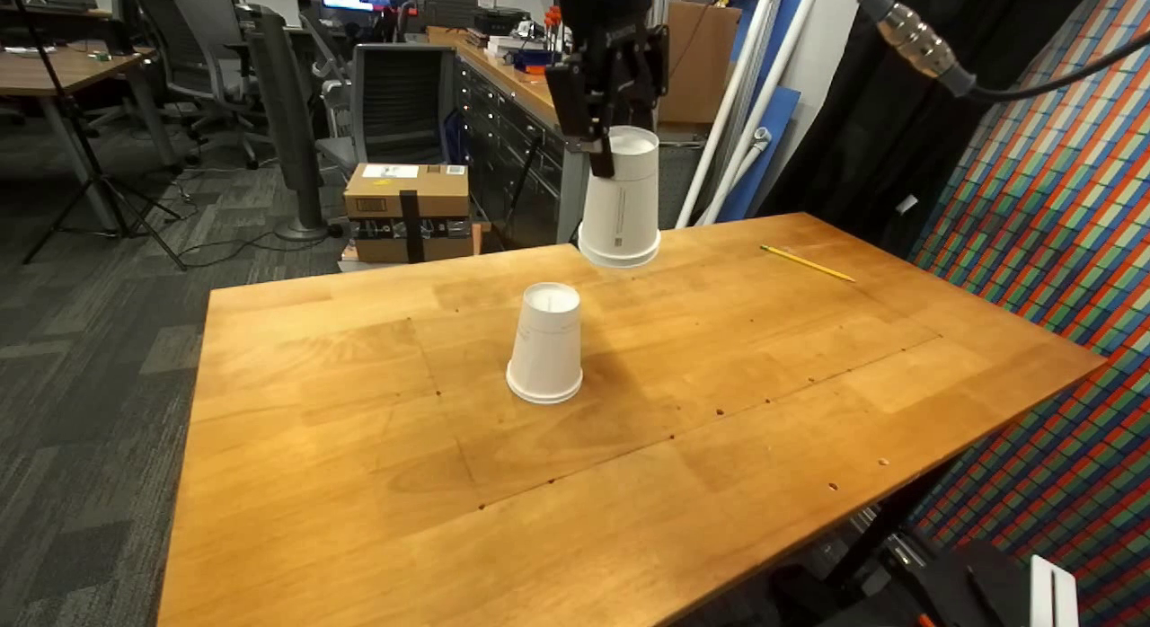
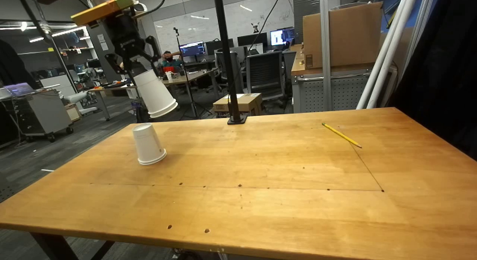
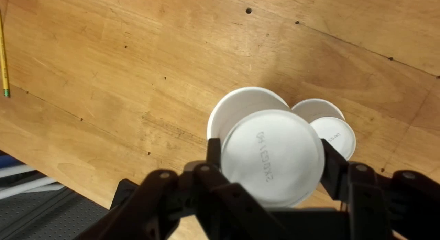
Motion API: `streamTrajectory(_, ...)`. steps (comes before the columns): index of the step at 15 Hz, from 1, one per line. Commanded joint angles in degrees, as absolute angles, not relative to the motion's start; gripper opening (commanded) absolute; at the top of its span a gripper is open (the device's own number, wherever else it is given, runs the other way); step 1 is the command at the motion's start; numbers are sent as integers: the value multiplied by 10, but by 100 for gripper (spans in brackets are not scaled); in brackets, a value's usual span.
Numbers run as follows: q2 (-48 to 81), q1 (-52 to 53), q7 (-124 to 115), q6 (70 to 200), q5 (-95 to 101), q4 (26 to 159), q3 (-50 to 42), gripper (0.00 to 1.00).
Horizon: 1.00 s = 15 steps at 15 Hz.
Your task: Stack all the cups together
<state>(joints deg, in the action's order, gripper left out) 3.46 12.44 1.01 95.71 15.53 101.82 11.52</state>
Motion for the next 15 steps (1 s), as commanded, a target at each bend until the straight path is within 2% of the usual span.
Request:
streamTrajectory(1, 31, 134, -14, 934, 166, 1002, 124, 40)
streamTrajectory(15, 24, 141, -59, 949, 121, 1000, 136, 40)
